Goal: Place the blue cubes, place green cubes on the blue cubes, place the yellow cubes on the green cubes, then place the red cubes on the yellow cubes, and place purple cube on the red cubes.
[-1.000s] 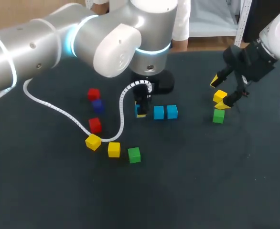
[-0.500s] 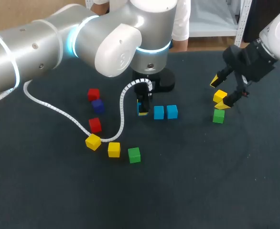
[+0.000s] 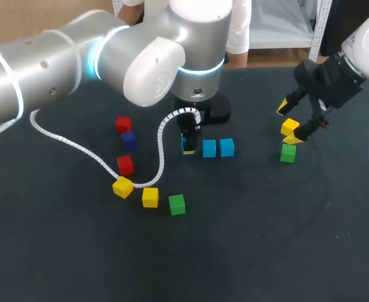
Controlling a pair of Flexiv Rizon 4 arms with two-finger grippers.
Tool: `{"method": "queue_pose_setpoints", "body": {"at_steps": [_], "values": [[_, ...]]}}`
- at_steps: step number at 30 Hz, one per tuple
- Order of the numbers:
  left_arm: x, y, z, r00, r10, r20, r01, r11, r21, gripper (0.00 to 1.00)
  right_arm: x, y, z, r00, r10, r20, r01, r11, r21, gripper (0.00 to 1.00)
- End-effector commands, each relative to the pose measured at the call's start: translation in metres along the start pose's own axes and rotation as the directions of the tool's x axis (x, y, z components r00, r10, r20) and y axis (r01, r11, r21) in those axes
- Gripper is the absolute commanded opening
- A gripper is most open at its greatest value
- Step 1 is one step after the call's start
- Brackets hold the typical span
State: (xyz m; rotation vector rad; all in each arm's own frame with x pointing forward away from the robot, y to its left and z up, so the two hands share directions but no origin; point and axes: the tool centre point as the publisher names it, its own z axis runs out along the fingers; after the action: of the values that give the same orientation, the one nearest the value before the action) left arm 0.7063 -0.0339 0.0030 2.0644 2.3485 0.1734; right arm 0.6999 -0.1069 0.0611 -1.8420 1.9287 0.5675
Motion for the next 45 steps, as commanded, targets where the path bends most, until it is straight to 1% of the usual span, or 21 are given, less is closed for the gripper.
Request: {"method": "queue_pose_setpoints", "body": {"at_steps": [1,14,28,45], "values": [[-0.001,0.0004,0.0021,1.0,-0.002,0.002,0.002,1.0,0.003,0.0,0.0,0.0003,-0.0002,1.0,0.0,0.0,0.0,1.0,0.001,1.0],[-0.0031,0.0001,0.0025,1.0,-0.004,0.003,0.004,1.0,0.003,0.0,0.0,0.0003,-0.0002,1.0,0.0,0.0,0.0,1.0,0.001,1.0],[-0.0104,0.0011,0.0044,1.0,0.009,0.009,-0.009,1.0,0.008,0.0,0.0,0.0003,-0.0002,1.0,0.0,0.0,0.0,1.0,0.001,1.0],[-0.01,0.0023,0.0071,1.0,0.01,-0.001,-0.01,1.0,0.012,0.0,0.0,0.0003,-0.0002,1.0,0.0,0.0,0.0,1.0,0.001,1.0]]}}
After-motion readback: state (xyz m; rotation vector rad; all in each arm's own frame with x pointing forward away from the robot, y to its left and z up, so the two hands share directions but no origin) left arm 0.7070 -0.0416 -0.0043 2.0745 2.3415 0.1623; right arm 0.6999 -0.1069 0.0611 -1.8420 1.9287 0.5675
